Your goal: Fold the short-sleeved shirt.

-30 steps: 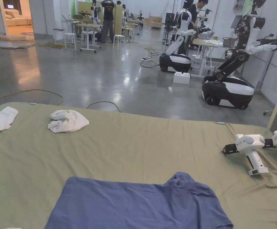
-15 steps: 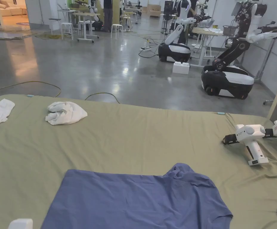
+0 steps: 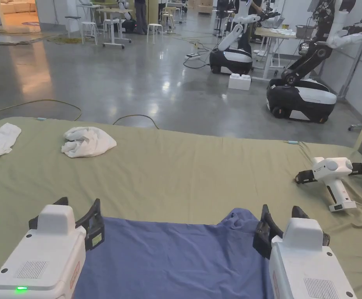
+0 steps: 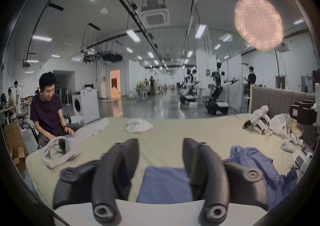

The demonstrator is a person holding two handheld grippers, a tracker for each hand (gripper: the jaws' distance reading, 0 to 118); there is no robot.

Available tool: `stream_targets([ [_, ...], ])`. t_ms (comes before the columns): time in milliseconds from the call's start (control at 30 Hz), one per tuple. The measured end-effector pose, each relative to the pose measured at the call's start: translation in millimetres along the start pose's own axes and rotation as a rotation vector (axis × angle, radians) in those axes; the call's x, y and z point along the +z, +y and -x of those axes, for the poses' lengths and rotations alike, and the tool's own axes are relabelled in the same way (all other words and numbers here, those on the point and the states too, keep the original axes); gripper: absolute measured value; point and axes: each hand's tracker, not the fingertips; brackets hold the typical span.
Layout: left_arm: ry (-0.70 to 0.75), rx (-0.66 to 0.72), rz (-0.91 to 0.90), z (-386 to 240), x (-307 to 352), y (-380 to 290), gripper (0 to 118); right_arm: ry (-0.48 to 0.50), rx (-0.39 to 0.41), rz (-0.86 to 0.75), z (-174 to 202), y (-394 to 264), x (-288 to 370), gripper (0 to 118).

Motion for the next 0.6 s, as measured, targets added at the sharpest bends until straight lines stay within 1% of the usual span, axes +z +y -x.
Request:
stream_targets([
  [67,0.0,-0.021,-0.037,-5,4,7,25,0.022,-0.025,-0.026,3,4,0,22],
  [100,0.013,-0.038,-0.048,-5,4,9,11,0.021,-0.029,-0.027,4,6,0,11],
  [133,0.019,-0.04,-0.046,-7,5,11,0,0.024,-0.032,-0.03,5,8,0,8],
  [200,0.012,-0.018,-0.048,-6,8,15,0,0.039,-0.035,-0.036,5,9,-3,3],
  [267,-0.004,0.013,-0.031,-2,4,14,0,0.04,-0.02,-0.042,8,8,-5,1],
  [300,0.008,0.018,-0.007,-1,1,12,0,0.04,-0.007,-0.04,8,9,-6,1],
  [367,0.025,0.035,0.047,7,-13,3,0,0.043,-0.005,-0.03,8,7,-9,1],
  [467,0.02,0.078,0.213,27,-48,-16,0,0.057,-0.009,0.025,6,0,-16,1],
  [533,0.012,0.108,0.341,43,-88,-38,0,0.064,-0.004,0.054,4,-11,-21,1],
  [600,-0.029,0.14,0.457,57,-125,-55,0,0.06,0.018,0.098,2,-22,-28,1],
])
